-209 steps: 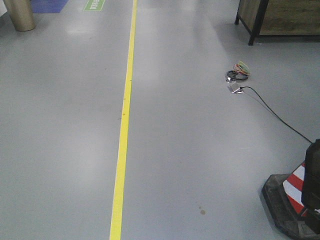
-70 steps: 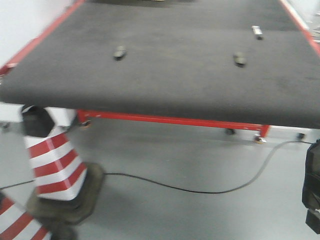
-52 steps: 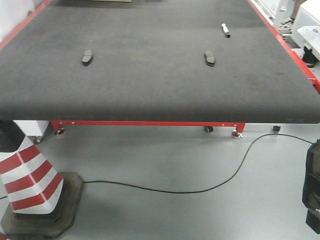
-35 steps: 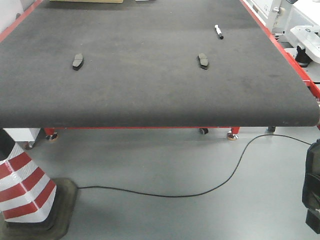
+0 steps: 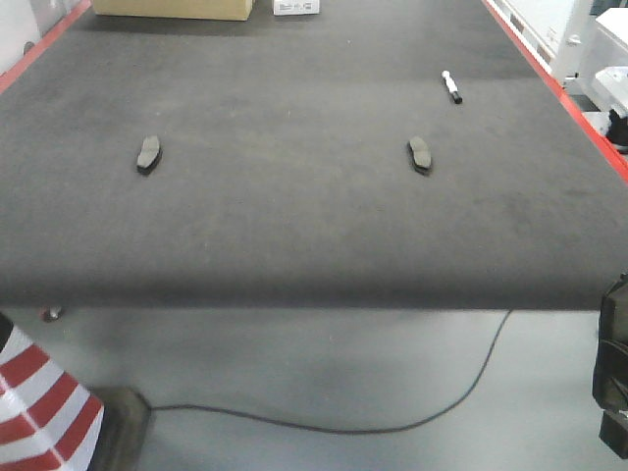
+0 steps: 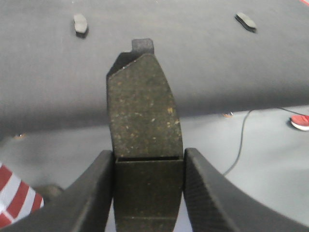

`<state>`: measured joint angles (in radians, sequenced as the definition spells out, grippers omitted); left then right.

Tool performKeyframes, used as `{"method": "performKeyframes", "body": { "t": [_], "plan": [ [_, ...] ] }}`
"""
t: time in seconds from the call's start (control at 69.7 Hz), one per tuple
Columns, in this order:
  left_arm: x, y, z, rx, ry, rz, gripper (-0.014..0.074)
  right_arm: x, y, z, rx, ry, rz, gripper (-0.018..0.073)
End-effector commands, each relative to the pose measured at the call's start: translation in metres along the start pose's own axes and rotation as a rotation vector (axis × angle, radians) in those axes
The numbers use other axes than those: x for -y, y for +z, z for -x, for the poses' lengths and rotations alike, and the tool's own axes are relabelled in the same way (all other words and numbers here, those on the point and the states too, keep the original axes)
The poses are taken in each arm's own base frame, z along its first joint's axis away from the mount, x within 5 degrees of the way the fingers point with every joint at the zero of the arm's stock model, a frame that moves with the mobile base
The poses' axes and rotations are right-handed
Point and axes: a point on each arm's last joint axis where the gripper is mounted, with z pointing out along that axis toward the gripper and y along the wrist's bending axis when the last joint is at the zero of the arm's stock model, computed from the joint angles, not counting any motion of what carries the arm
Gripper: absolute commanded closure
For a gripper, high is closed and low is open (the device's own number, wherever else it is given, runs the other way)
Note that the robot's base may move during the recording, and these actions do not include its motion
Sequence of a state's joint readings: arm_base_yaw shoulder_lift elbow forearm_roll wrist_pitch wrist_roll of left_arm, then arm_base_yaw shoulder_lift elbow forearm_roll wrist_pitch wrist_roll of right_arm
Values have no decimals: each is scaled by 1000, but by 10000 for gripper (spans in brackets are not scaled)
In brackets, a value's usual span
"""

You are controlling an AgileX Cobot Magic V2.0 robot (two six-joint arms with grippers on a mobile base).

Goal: Move and align brake pads A on conveyor
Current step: 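Drive up to the conveyor edge facing the two placed brake pads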

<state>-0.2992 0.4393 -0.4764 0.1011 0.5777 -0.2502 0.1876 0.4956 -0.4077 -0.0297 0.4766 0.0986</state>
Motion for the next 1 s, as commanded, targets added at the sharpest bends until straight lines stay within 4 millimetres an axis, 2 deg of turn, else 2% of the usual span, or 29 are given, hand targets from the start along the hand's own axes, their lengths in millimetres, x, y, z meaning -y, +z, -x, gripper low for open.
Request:
{"method": "performKeyframes", "body": {
  "t": [0.0, 0.99],
  "plan": [
    [4, -6, 17, 120, -6, -31, 587, 0, -5, 18, 124, -12, 0, 561],
    [4, -6, 17, 120, -7, -31, 587, 0, -5, 18, 124, -12, 0, 561]
  ]
}}
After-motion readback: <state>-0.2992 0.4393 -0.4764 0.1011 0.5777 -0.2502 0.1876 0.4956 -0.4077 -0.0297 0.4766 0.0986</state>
